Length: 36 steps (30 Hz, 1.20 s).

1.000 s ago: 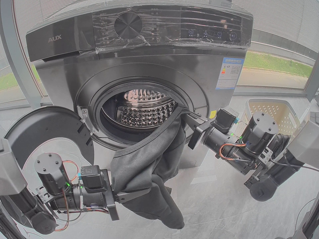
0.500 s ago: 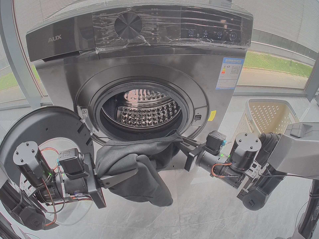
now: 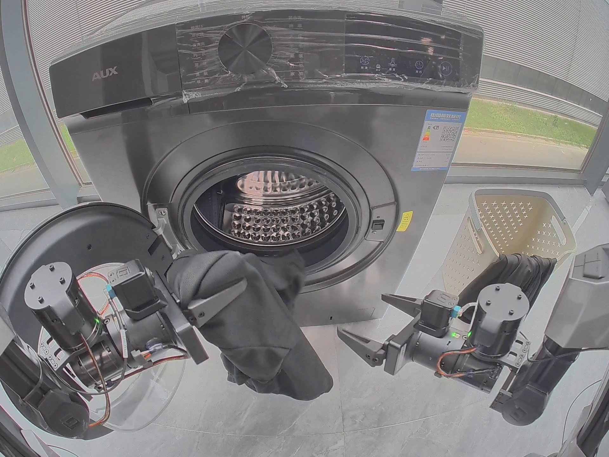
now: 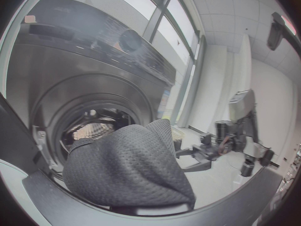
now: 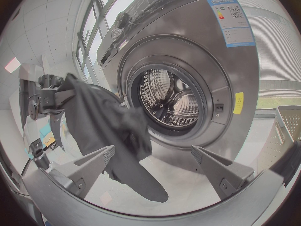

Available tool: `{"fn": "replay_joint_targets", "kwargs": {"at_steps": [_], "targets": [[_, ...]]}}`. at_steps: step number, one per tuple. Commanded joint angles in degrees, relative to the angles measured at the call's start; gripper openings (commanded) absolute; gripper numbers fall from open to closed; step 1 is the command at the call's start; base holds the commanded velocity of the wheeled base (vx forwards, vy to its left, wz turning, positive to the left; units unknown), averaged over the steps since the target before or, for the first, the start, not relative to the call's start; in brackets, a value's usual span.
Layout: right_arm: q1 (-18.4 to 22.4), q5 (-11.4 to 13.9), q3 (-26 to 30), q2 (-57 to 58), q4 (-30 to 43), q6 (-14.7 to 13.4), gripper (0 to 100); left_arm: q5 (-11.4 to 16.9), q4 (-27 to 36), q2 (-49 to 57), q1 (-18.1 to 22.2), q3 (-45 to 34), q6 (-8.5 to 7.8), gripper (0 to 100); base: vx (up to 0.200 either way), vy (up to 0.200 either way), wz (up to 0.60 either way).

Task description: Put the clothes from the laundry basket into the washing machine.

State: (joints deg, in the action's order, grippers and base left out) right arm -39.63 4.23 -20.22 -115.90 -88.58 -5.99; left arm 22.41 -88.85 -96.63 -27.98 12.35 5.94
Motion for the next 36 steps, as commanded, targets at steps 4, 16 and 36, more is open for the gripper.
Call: {"fn": "replay_joint_targets", "kwargs": {"at_steps": [4,16,36], "targets": [[1.14,-0.19,5.55,7.26,-0.1,0.18,100,-13.0,0.25,-0.75,-2.43,1.89,-0.49,0,0.0,0.0,0.0],[4.74,0.16,6.07,7.61,-0.02,0.01,100,-22.49,-0.01,-5.14,-1.99,1.98,-4.18,0,0.0,0.0,0.0],[4.56,0.16,6.16,8.14,-0.02,-0.08,100,-21.18,-0.1,-5.23,-0.06,0.75,-4.09,0,0.09,0.0,0.0]]}}
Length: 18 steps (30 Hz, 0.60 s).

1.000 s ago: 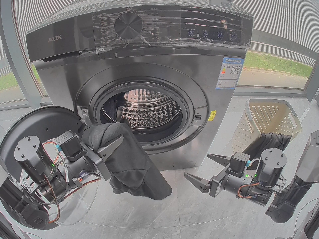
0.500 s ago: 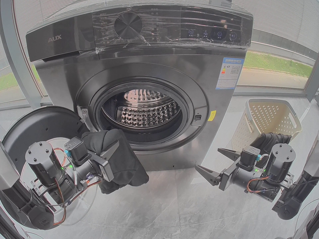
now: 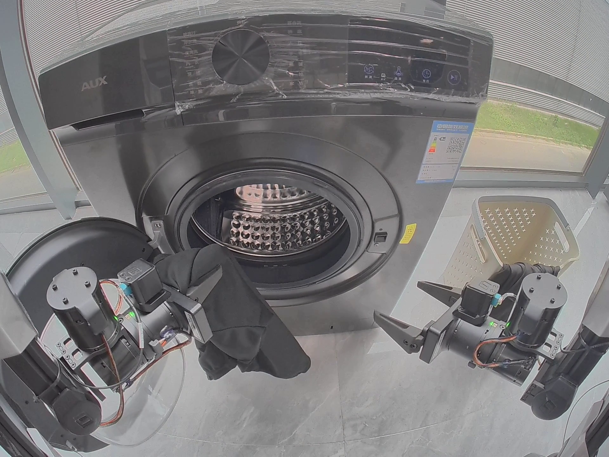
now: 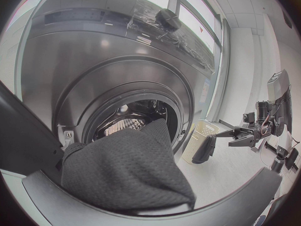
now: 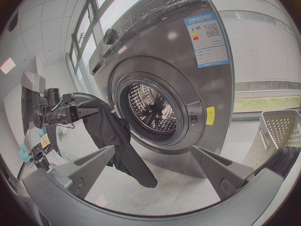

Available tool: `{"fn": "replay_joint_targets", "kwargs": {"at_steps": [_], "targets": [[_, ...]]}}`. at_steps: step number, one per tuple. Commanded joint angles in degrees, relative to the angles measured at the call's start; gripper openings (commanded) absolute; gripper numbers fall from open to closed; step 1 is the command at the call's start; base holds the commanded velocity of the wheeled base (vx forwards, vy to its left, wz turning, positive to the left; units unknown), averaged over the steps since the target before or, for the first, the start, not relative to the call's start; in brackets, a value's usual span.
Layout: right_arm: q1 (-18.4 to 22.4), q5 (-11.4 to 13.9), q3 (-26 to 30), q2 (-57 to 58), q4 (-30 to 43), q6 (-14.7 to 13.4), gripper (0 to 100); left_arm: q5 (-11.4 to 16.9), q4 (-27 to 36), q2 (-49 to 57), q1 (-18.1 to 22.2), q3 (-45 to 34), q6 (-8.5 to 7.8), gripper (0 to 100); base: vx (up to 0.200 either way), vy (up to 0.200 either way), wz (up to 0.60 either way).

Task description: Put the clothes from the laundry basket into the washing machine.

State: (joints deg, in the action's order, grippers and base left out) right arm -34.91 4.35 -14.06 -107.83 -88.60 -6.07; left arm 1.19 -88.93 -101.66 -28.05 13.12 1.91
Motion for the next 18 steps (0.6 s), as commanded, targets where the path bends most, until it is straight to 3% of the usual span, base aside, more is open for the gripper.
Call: {"fn": "replay_joint_targets", "kwargs": {"at_steps": [1,18], "targets": [[-0.15,0.04,0.08,0.07,0.01,-0.08,100,0.12,-0.01,-0.21,-0.16,-0.11,0.02,0,0.0,0.0,0.0],[-0.77,-0.13,0.08,-0.19,0.01,0.09,100,0.21,-0.01,-0.47,-0.34,-0.46,-0.07,0,0.0,0.0,0.0]]}}
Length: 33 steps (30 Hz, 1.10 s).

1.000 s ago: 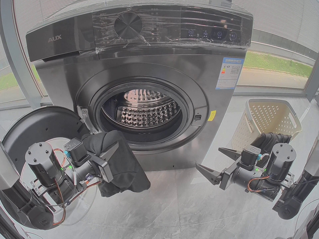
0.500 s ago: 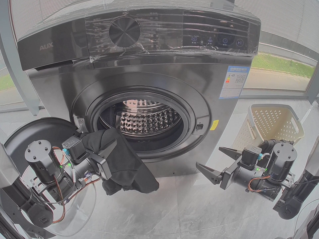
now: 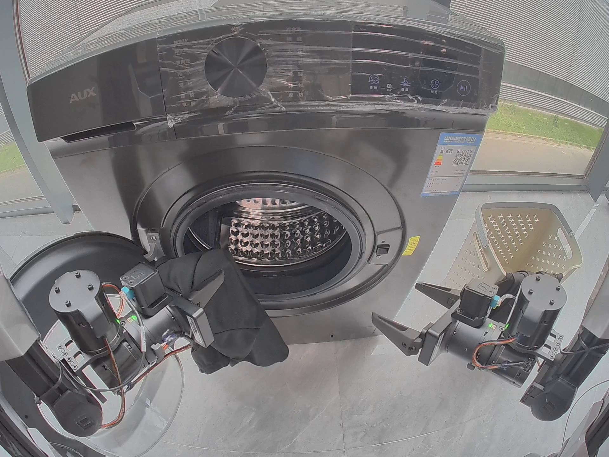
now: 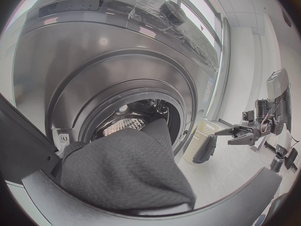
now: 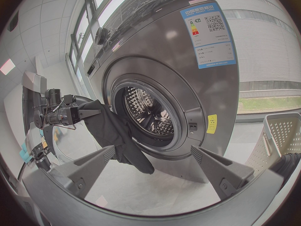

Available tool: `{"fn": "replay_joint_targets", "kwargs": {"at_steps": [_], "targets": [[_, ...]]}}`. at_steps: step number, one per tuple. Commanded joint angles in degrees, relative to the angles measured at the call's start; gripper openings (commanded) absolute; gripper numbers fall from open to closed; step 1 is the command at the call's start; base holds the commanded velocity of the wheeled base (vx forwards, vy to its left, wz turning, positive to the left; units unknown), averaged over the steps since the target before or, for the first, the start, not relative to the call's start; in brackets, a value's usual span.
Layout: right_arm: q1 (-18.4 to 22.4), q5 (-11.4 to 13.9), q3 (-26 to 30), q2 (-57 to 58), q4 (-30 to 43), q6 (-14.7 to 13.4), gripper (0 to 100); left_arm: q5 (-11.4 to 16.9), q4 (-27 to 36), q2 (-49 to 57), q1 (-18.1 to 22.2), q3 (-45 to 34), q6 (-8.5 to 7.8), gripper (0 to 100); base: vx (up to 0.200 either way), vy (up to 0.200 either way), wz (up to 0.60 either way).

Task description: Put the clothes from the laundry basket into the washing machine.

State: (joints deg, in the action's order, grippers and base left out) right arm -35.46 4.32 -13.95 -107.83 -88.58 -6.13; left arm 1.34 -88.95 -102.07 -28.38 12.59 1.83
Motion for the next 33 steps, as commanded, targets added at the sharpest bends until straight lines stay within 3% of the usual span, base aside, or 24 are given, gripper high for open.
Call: {"fn": "replay_joint_targets", "kwargs": {"at_steps": [1,7,13,18,22,25,28,33], "targets": [[-0.31,-0.27,-0.03,-0.1,-0.02,0.24,100,-0.02,-0.08,-0.06,-0.01,0.06,0.11,0,0.0,0.0,0.0],[-1.54,-0.54,-1.26,0.42,-0.37,-0.55,100,-0.02,-0.08,-0.06,-0.01,0.24,0.11,0,0.0,0.0,0.0],[-1.01,-0.54,-0.03,5.52,0.51,-5.91,100,0.07,-0.08,-0.06,-0.1,-0.02,0.11,0,0.0,0.0,0.0],[-2.15,0.25,5.07,6.4,-0.02,-5.65,100,0.15,-0.08,-0.06,-0.1,-0.02,0.11,0,0.0,0.0,0.0],[-2.59,4.21,8.5,6.58,-0.1,-3.54,100,0.15,-0.08,-0.06,-0.1,-0.2,0.11,0,0.0,0.0,0.0],[-3.82,3.07,10.87,6.84,-0.28,-2.66,100,0.15,-0.08,-0.14,-0.18,-0.11,0.19,0,0.0,0.0,0.0],[-4.44,-0.18,10.52,8.16,-0.1,-2.83,100,0.15,-0.08,-0.14,-0.18,-0.02,0.19,0,0.0,0.0,0.0],[-6.73,-0.98,9.99,9.65,-0.19,-2.75,100,0.15,-0.08,-0.14,-0.18,-0.02,0.19,0,0.0,0.0,0.0]]}}
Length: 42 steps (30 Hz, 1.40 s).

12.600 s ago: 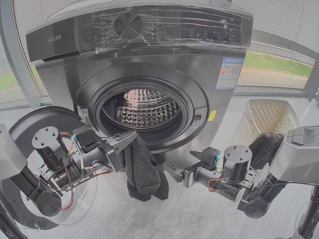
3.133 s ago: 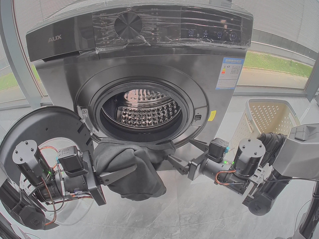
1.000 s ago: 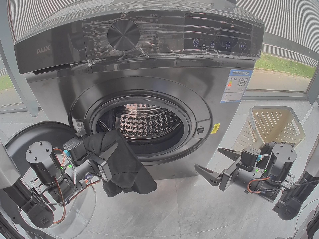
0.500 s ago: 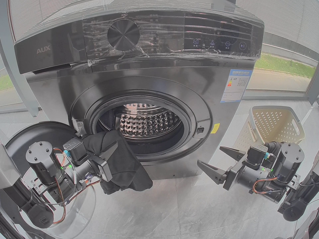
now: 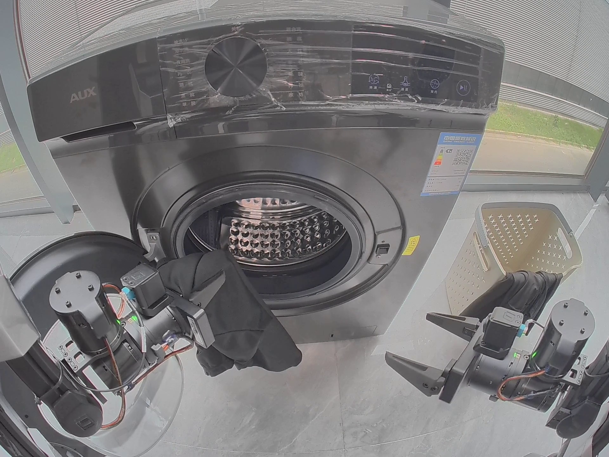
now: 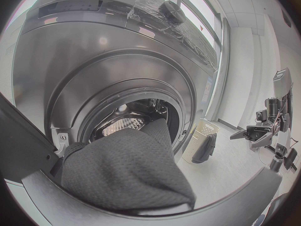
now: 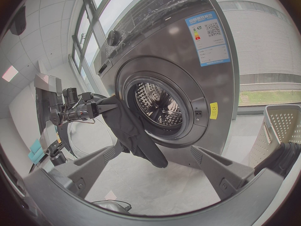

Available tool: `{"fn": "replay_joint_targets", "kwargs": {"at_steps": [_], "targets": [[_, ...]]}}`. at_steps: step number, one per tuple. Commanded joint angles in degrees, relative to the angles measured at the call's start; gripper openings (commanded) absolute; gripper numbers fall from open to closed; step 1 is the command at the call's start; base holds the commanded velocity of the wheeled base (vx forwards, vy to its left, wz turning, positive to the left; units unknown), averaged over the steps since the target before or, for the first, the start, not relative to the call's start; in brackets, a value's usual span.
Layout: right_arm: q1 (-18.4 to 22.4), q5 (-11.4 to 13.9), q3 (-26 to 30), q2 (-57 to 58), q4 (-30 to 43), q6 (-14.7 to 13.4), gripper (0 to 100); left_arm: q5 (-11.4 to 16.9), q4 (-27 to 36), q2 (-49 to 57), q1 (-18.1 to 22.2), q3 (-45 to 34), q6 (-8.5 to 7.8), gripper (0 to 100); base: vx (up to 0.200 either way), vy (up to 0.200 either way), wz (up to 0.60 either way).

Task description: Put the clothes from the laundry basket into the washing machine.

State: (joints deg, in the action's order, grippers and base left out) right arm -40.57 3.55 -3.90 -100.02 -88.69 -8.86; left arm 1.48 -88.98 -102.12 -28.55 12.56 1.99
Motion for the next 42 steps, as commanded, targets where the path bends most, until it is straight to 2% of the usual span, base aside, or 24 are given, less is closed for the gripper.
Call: {"fn": "replay_joint_targets", "kwargs": {"at_steps": [1,5,20,24,25,32,42], "targets": [[-1.79,-0.12,0.12,2.82,0.0,-0.1,100,0.02,-0.05,-0.1,-0.01,0.01,0.03,0,0.0,0.0,0.0],[-1.79,-0.3,0.21,3.87,-0.08,-0.01,100,0.02,-0.05,-0.01,-0.01,0.19,0.03,0,0.0,0.0,0.45],[-1.62,-0.3,0.39,3.52,0.0,-0.01,100,0.02,-0.05,-0.01,-0.1,0.1,0.03,0,0.0,0.0,0.0],[-1.97,-0.12,3.11,4.49,0.0,0.34,100,0.02,-0.05,0.08,-0.28,0.1,0.03,0,0.0,0.0,0.0],[-1.97,-0.21,2.85,4.49,0.0,-0.54,100,0.02,-0.05,-0.01,-0.28,0.19,0.03,0,0.0,0.0,0.0],[-1.79,-0.3,1.35,4.66,0.0,-0.81,100,0.02,-0.05,-0.01,-0.28,0.1,0.03,0,0.0,0.0,0.51],[-1.71,-0.21,1.88,4.14,0.0,-0.45,100,0.02,-0.05,-0.01,-0.28,0.01,0.03,0,0.0,0.0,0.0]]}}
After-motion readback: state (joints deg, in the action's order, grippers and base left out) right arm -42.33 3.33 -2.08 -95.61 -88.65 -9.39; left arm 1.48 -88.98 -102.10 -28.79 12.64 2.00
